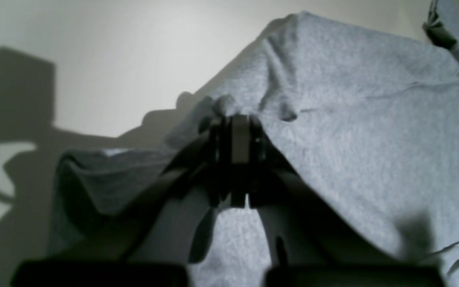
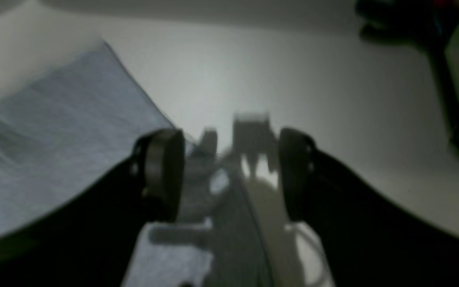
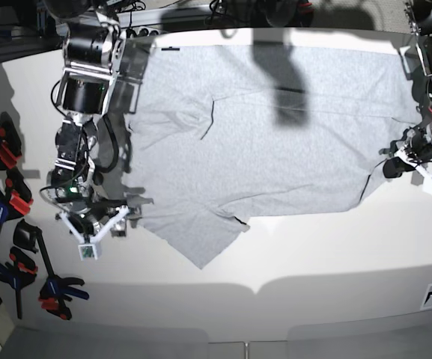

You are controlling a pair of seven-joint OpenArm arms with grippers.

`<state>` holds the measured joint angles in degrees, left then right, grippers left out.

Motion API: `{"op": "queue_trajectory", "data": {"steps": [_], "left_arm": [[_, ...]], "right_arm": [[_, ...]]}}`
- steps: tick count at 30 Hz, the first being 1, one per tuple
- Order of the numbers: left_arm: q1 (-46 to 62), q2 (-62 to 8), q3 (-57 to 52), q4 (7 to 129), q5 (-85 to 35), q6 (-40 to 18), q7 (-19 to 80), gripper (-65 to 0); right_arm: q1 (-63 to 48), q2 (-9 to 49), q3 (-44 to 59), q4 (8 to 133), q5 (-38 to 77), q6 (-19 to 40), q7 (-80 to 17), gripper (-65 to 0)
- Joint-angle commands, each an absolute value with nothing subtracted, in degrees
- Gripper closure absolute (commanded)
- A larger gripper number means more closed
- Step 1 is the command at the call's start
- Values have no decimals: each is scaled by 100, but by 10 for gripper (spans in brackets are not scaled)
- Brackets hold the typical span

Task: Fold the T-shirt properly
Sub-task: 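Lift the side edge with the right gripper and fold it over the body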

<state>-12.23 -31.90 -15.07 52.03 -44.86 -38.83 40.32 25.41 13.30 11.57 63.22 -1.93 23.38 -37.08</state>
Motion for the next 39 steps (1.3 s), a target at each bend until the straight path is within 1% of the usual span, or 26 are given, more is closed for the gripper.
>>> {"op": "queue_trajectory", "data": {"steps": [1,5,8,12,14,15,16,17,19,20,24,27,32,39], "left_arm": [[-1334,-3304,-1538,5297,-4574,-3924,3900,0],[-1334,-3304,-1538,5297,-4571,-3924,3903,0],[-1334,-3304,-1538,5297,-4571,-3924,3900,0],[-1337,-3304,-1538,5297,-4578,-3924,3846,0],[-1334,-3304,-1538,5297,-4576,-3924,3745,0],[-1337,-3304,-1538,5297,-4580,-3924,3723,0],[-1350,-3304,-1538,5297,-4609,-3927,3730,0],[-1350,-3304,-1538,5297,-4657,-3927,3732,0],[-1350,-3304,-1538,5297,-4707,-3927,3730,0],[-1350,-3304,-1538,5297,-4705,-3927,3730,0],[-1352,-3306,-1540,5297,-4700,-3927,3728,0],[-1396,-3304,-1540,5297,-4703,-3927,3723,0],[-1601,-3304,-1540,5297,-4700,-3924,3776,0],[-1745,-3308,-1540,5297,-4700,-3924,3769,0]], "right_arm": [[2897,1372,1166,6055,-180,2329,-3518,-307],[3452,1382,1162,4633,-364,2333,-3299,-307],[3660,1378,1162,3916,-548,2351,-3225,-307],[3533,1378,1162,3236,-565,2351,-3229,-307],[3378,1380,1162,3044,-607,2357,-3227,-293],[3301,1380,1162,3035,-607,2359,-3227,-273],[3258,1385,1162,3037,-602,2403,-3232,-236],[3249,1385,1162,3046,-604,2477,-3256,-183],[3256,1385,1162,3105,-545,2692,-3367,-51],[3256,1380,1162,3194,-471,2799,-3411,0],[3271,1380,1162,3653,-115,2893,-3691,0],[3459,1387,1162,3903,-91,3026,-3898,0],[4047,1413,1162,3907,-89,2995,-4257,0],[4611,1411,1162,3907,-86,2998,-4401,0]]}}
